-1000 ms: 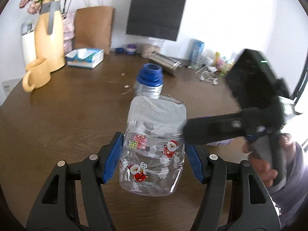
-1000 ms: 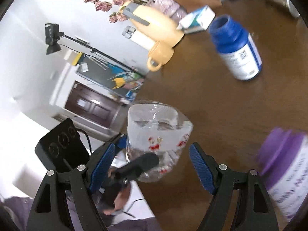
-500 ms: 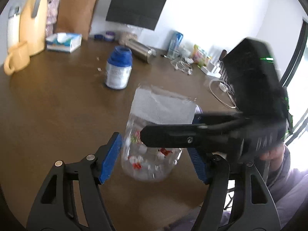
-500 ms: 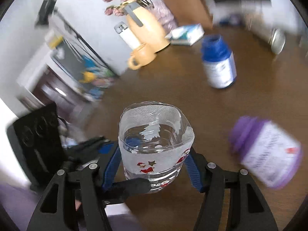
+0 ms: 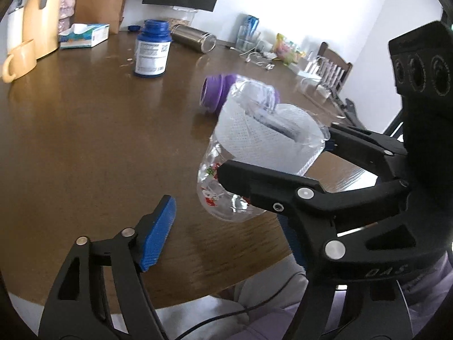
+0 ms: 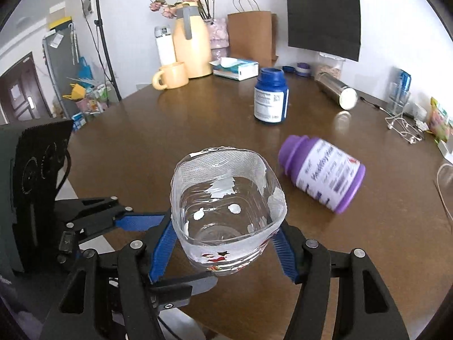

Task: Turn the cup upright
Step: 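Lower the upright cup onto the table and open the right tool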

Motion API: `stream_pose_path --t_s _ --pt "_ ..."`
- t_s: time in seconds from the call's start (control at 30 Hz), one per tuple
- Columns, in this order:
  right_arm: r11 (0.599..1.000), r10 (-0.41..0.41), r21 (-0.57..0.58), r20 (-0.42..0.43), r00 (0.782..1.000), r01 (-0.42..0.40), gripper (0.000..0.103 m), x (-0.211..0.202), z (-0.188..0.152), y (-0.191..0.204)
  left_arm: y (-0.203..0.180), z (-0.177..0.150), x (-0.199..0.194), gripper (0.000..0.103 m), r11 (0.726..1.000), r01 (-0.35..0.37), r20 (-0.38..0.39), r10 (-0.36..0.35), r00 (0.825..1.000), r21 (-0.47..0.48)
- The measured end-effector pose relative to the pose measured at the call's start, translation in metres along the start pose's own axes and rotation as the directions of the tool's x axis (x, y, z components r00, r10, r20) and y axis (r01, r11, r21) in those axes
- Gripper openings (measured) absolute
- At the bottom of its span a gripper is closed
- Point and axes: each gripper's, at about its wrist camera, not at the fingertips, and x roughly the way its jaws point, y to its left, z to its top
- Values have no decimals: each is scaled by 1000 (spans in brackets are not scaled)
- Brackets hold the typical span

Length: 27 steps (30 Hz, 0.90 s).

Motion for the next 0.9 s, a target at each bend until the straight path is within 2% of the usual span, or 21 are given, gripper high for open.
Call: stream_pose_path --t_s 0.2,0.3,0.4,0.53,0.6,0.7,0.77,0.8,0.87,0.9 --pt "996 -74 -41 28 997 75 72 -2 -6 10 -3 -11 1 76 997 -79 28 80 996 -4" --pt "997 -63 -31 54 997 64 83 -13 -7 9 -2 -13 -4 77 995 -98 43 99 994 -12" --pt "999 -47 -23 87 995 50 83 -29 -7 8 -3 -15 -13 82 993 -121 64 121 991 -14" --pt "1000 -31 -3 142 989 31 83 -61 -8 6 -8 -17 -33 83 991 -134 98 134 986 -12" --pt "1000 -24 10 172 985 22 83 -82 -9 5 -13 -17 -48 85 987 -162 126 161 979 -3" --pt "998 -58 26 191 980 54 83 -108 -7 5 -18 -14 -76 93 969 -245 195 241 951 -3" --pt "997 -73 53 197 978 63 84 -126 -5 4 -24 -10 -104 99 953 -302 260 296 919 -18" --pt "996 -67 71 200 977 54 84 -135 -6 2 -26 -10 -113 103 948 -318 275 314 909 -29" --pt "994 -19 106 206 978 -3 84 -151 -10 -1 -33 -8 -139 103 928 -366 301 369 879 -69" --pt "994 12 106 201 979 -34 84 -156 -13 0 -37 -9 -146 103 922 -380 307 385 870 -80"
